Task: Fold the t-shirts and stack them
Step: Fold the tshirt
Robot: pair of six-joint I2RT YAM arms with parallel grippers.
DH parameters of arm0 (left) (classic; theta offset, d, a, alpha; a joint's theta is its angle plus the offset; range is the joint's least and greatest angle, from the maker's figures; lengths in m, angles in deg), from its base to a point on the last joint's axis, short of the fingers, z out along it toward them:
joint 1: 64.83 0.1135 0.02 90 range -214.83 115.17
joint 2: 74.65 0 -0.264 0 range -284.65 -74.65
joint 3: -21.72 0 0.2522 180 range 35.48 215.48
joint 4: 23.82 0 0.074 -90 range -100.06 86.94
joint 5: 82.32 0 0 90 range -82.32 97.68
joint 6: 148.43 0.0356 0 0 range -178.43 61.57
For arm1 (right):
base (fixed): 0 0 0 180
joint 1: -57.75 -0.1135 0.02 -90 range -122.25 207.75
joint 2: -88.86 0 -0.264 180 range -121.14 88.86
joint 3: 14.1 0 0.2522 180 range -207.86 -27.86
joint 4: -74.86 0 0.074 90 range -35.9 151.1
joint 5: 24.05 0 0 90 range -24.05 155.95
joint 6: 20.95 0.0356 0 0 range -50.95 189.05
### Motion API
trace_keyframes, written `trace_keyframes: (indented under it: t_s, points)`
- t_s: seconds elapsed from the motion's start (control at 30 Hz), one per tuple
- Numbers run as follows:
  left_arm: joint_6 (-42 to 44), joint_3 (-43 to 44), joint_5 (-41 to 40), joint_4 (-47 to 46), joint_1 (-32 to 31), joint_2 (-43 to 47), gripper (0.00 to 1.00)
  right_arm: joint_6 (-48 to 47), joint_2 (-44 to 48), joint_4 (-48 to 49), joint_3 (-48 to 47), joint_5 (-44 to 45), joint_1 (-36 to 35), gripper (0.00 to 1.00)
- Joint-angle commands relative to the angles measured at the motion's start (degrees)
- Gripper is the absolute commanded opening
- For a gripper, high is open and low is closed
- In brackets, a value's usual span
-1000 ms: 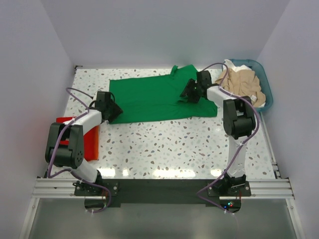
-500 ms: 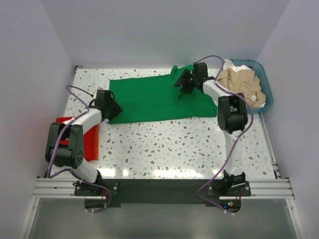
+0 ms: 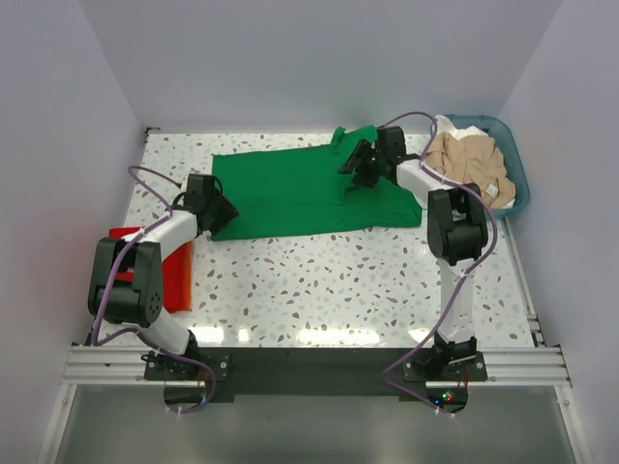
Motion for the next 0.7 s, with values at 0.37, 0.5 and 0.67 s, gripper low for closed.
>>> trace_keyframes:
  t_s: [0.37,0.5,0.67]
  points:
    - [0.4,0.6,1.6,-4.0,-0.2,-1.2,0.52,-0.8,15.6,7.3,16.5,6.6,4.1,0.52]
    - [0.3,0.7,1.8,-4.2,-0.2,-1.5,0.51,-2.6,14.9,5.7,17.8,8.1,2.6,0.19]
    - [0.1,1.0,2.0,-4.3,-0.2,-2.0,0.51,-3.9,9.2,3.1,12.5,7.7,-0.1,0.14]
